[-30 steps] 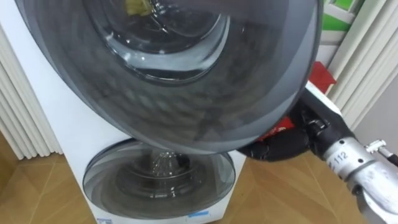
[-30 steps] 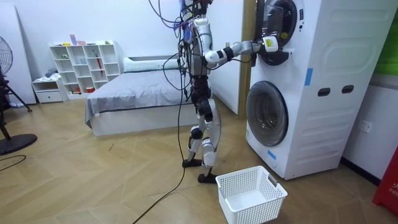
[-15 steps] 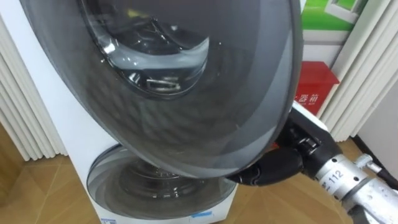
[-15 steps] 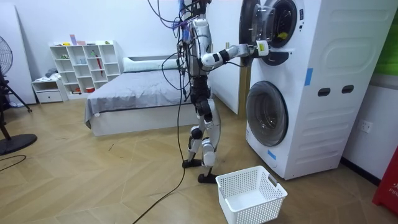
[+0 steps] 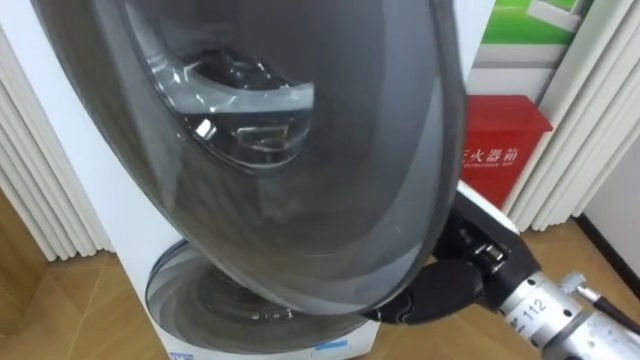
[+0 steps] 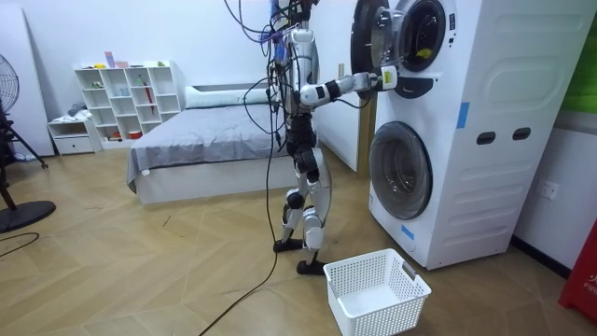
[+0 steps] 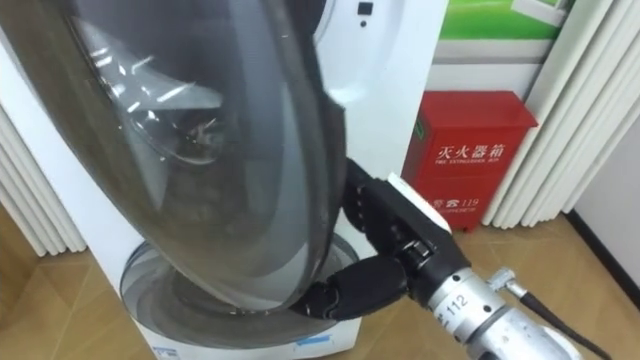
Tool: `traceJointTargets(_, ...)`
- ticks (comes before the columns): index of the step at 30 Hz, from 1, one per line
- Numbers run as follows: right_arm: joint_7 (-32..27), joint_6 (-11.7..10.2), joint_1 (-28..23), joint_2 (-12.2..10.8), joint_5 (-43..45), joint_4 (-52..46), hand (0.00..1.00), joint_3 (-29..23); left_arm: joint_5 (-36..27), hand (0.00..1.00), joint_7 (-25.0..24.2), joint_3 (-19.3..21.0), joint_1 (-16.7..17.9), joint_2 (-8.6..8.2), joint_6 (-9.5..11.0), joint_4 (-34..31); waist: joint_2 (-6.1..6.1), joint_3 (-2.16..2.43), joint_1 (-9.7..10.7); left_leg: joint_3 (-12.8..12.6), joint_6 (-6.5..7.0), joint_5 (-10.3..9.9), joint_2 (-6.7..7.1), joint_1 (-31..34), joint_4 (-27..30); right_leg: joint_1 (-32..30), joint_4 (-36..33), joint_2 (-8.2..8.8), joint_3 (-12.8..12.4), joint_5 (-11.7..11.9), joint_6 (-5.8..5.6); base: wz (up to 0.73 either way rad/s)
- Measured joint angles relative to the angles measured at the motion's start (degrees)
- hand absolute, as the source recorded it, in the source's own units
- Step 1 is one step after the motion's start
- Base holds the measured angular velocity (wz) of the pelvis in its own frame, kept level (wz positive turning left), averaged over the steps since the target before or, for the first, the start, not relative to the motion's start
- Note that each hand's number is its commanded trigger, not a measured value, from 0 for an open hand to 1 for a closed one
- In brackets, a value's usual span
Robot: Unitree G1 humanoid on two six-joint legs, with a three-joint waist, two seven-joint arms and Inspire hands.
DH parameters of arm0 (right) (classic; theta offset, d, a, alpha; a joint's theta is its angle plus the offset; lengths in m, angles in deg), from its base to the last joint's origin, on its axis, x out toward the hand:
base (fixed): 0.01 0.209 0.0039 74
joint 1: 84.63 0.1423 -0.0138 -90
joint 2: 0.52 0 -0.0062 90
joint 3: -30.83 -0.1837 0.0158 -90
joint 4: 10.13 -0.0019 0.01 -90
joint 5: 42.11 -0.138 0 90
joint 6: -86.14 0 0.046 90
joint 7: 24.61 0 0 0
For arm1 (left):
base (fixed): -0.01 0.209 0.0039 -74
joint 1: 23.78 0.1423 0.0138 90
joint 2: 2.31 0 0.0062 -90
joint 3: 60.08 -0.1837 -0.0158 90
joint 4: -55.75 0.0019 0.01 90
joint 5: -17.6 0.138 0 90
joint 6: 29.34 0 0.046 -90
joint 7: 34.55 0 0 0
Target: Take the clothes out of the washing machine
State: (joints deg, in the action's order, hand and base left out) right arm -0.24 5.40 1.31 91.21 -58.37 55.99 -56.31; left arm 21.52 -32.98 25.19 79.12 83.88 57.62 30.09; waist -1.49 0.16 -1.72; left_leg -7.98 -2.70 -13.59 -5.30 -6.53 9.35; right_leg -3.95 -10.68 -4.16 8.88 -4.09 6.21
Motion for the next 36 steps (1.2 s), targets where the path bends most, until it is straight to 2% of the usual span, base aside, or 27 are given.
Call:
traceJointTargets(8, 3.3, -1.7, 0.0, -0.5, 0.2, -0.4, 0.0, 0.7, 0.2, 0.0, -2.4, 0.0, -1.6, 0.33, 0.7, 1.1, -0.08, 0.05, -0.3, 0.4, 0.01, 0.0, 0.06, 0.2, 0.1, 0.0, 0.0, 0.03, -0.1, -0.1, -0.12, 0.02)
traceJointTargets(12, 5.5, -1.7, 0.1, -0.7, 0.3, -2.1, 0.0, 3.9, 0.1, 0.0, -2.7, -1.1, -2.0, 0.82, 0.6, 1.2, -0.41, 0.23, -0.5, 0.4, 0.02, 0.0, 0.04, 0.3, 0.1, 0.0, 0.0, 0.06, 0.0, -0.2, -0.11, 0.0)
traceJointTargets(14, 6.5, -1.8, 0.1, -1.8, 0.1, -2.5, 0.0, 4.9, 0.2, 0.0, -2.8, -1.1, -2.1, 0.93, 0.6, 1.5, -0.67, 0.31, -1.1, 0.3, 0.03, 0.0, 0.05, 0.1, 0.2, 0.0, 0.0, 0.06, 0.0, -0.2, -0.11, 0.0)
traceJointTargets(16, 6.5, -2.3, 0.0, -3.4, -1.2, -2.4, 0.0, 5.8, 0.2, 0.0, -3.0, -1.2, -2.9, 1.43, 0.8, 2.0, -1.12, 0.11, -2.0, 0.7, 0.03, 0.0, 0.06, -0.1, 0.1, 0.4, 0.1, 0.17, 0.6, -0.2, -0.13, 0.07)
traceJointTargets(20, 6.8, -2.4, 0.0, -3.9, -1.5, -2.4, 0.0, 6.9, 0.2, 0.0, -2.3, -1.2, -3.1, 1.81, 1.1, 2.6, -1.46, -0.21, -2.0, 1.6, 0.04, 0.0, 0.15, 0.0, 0.0, 0.8, 0.3, 0.26, 1.0, -0.6, -0.34, 0.13)
traceJointTargets(30, 9.1, -3.1, 0.2, -4.6, -1.8, -2.4, 0.0, 8.4, 0.5, 0.0, -2.6, -0.8, -3.3, 1.8, 1.0, 1.8, -1.69, -0.11, -4.7, 3.7, 0.02, 0.0, 0.24, 0.8, 0.3, 0.9, 0.1, 0.76, 3.1, -1.3, -0.33, 0.12)
traceJointTargets(36, 10.0, -3.2, 0.8, -5.3, -1.7, -2.4, 0.0, 11.1, 0.7, 0.0, -2.5, -0.8, -3.3, 1.77, 0.6, 1.5, -1.76, -0.08, -5.9, 5.1, 0.04, 0.0, 0.32, 0.8, 0.3, 2.0, 1.0, 1.12, 5.1, -1.4, -0.53, 0.16)
